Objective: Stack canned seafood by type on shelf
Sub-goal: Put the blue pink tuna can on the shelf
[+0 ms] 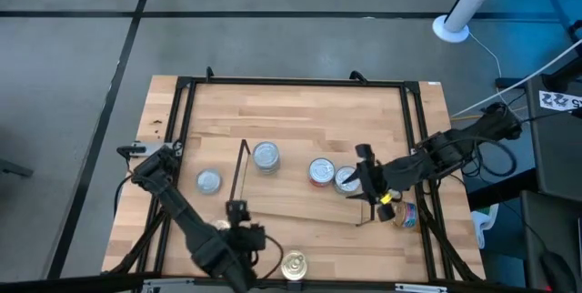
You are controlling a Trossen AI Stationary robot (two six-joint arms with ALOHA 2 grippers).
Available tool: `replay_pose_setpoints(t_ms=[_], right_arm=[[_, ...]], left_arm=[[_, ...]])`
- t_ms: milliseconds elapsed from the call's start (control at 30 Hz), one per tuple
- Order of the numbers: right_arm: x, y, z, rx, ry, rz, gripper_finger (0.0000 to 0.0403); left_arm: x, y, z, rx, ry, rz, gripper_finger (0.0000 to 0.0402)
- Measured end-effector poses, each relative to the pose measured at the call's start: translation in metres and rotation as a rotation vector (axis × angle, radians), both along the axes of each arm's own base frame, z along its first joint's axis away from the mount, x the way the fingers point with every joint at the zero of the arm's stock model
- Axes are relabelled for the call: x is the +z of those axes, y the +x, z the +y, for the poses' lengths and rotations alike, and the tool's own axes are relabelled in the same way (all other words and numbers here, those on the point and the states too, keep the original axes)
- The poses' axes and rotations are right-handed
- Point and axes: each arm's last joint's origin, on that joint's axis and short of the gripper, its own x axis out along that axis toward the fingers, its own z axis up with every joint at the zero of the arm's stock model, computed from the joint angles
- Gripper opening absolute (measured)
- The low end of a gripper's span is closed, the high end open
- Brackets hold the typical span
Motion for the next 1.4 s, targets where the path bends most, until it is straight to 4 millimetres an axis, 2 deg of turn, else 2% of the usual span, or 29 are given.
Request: replay_pose_setpoints(t_ms=[233,400,533,767,1067,1400], right_arm=[[-0.014,0.024,0.014,0.023,0.017,0.009,0.0168],[-0.028,0.041,0.024,0.032,0.013,0.032,0.0168],[-0.042,0.055,0.032,0.031,0.006,0.047,0.0168],[-0.071,0.076,0.044,0.049,-0.015,0.121,0.0168],[-0.104,0.105,0.061,0.067,-0.005,0.123,0.0168],[-0.129,0.130,0.074,0.074,0.021,0.056,0.0168]], left_arm=[[-0.004,-0.029,-0.030,0.208,-0.177,0.007,0.0274],[-0.017,-0.043,-0.045,0.341,-0.226,-0.038,0.0274],[-0.031,-0.051,-0.052,0.384,-0.221,-0.041,0.0274],[-0.062,-0.062,-0.055,0.370,-0.169,-0.008,0.0274],[-0.096,-0.071,-0.051,0.361,-0.111,0.023,0.0274],[-0.117,-0.077,-0.042,0.360,-0.045,0.053,0.0274]])
